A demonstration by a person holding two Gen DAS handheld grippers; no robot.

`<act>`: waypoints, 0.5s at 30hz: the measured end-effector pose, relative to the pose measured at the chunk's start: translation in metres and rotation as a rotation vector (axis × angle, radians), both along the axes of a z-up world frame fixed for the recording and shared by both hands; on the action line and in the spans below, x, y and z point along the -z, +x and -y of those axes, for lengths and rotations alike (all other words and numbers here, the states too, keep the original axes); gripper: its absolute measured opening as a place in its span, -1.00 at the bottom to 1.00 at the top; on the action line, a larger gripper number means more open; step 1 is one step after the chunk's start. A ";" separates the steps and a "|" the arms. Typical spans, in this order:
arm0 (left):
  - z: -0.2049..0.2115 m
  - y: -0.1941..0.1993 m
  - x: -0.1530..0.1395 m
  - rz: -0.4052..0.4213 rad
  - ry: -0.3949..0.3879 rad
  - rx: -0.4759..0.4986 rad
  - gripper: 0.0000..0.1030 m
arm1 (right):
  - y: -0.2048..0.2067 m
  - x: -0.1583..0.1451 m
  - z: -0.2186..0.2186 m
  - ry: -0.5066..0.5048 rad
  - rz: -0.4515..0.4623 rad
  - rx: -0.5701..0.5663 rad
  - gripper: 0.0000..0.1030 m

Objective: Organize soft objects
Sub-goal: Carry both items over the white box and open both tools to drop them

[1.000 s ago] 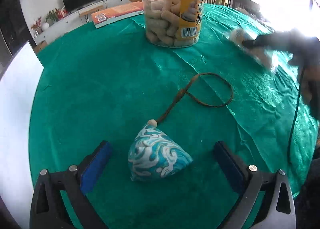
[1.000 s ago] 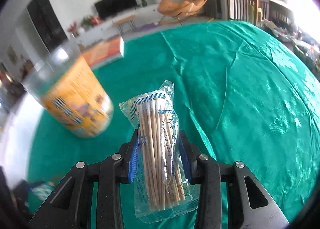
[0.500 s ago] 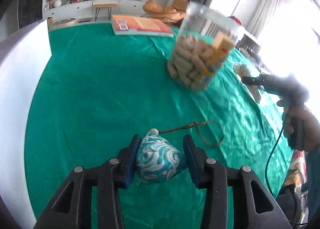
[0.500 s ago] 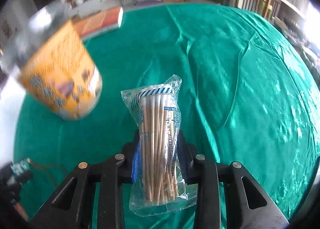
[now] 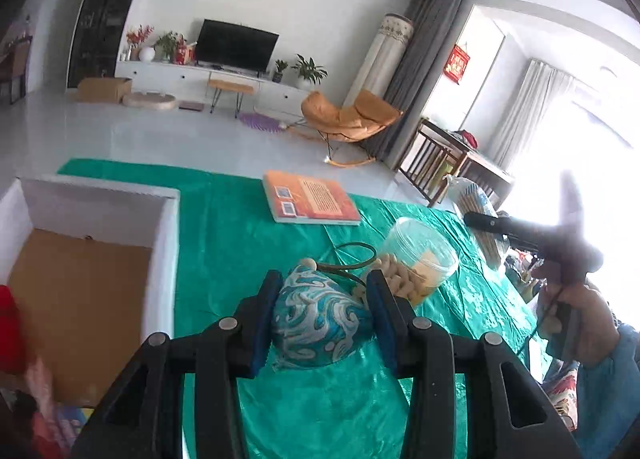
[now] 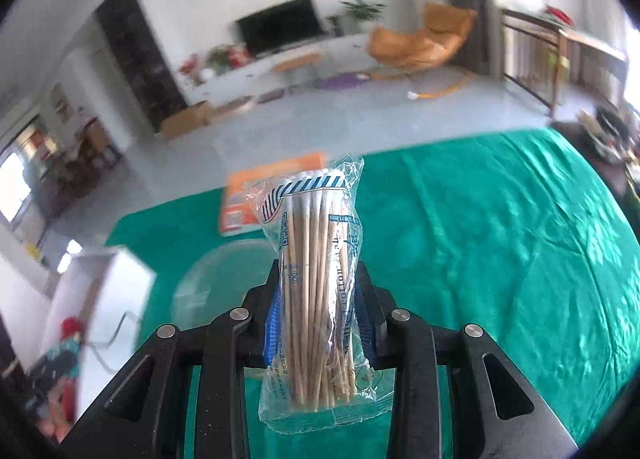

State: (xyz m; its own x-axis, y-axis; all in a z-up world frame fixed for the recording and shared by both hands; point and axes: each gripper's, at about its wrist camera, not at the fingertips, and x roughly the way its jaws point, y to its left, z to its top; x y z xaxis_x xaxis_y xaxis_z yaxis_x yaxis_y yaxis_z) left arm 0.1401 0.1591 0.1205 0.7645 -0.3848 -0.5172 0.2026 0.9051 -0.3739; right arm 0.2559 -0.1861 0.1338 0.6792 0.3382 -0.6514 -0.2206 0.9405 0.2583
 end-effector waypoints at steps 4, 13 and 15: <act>-0.067 -0.046 -0.025 -0.002 0.091 -0.114 -0.16 | -0.046 -0.015 -0.112 0.092 -0.019 -0.259 -0.34; -0.144 -0.121 0.026 -0.176 0.427 -0.450 0.99 | -0.126 0.049 -0.306 0.219 -0.268 -0.607 0.61; -0.148 -0.127 0.036 -0.202 0.444 -0.484 0.99 | -0.139 0.064 -0.314 0.213 -0.295 -0.612 0.60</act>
